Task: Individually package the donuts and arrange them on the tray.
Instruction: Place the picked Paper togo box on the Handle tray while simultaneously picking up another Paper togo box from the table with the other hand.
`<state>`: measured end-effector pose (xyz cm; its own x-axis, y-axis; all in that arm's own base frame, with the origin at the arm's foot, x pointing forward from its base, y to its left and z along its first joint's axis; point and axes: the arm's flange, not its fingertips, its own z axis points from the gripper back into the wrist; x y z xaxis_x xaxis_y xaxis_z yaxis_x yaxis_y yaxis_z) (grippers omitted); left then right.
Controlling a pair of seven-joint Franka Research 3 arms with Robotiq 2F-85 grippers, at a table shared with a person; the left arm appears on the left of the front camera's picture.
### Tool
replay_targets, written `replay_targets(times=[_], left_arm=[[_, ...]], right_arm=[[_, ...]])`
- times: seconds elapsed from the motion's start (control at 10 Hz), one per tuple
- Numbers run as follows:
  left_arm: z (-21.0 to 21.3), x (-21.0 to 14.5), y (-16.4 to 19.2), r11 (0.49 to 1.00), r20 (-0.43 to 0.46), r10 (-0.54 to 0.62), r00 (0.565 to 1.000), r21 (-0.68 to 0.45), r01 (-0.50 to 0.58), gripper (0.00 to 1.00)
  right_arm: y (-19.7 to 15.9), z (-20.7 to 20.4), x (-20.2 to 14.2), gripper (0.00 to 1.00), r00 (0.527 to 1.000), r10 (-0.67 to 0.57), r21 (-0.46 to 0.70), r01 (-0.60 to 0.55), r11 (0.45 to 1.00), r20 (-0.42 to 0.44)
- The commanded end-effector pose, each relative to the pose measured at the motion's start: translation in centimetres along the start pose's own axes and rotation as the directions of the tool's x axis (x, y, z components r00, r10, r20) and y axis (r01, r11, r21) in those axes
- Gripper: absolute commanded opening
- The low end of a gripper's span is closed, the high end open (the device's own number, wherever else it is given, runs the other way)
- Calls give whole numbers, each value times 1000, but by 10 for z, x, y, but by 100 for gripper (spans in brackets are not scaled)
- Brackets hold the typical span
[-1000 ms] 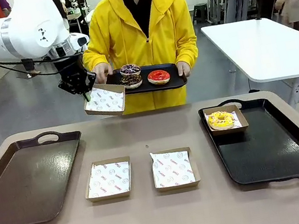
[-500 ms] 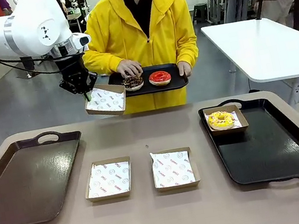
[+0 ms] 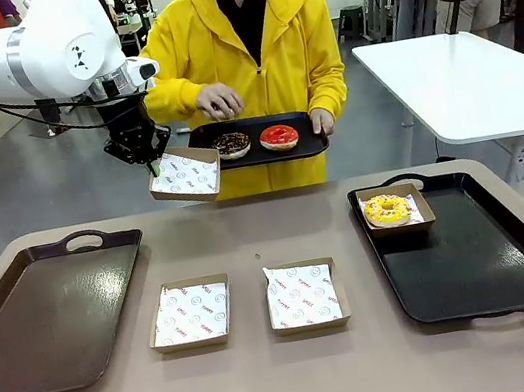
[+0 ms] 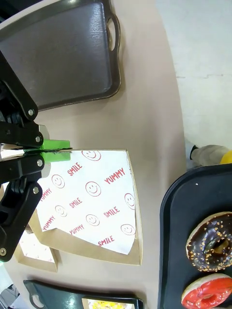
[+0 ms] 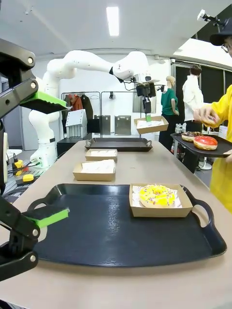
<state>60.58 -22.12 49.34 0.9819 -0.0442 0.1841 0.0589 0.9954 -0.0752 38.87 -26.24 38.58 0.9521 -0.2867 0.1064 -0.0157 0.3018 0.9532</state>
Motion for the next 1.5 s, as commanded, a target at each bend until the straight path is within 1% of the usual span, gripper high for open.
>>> replay_targets(times=[0.0, 1.4], left_arm=[[1, -2, 2, 1000, 6, -5, 1000, -4, 5, 0], [1, -2, 2, 1000, 6, -5, 1000, -4, 5, 0]], right_arm=[[3, -1, -7, 100, 1000, 0, -3, 0, 1000, -8], [3, -1, -7, 100, 1000, 0, -3, 0, 1000, -8]])
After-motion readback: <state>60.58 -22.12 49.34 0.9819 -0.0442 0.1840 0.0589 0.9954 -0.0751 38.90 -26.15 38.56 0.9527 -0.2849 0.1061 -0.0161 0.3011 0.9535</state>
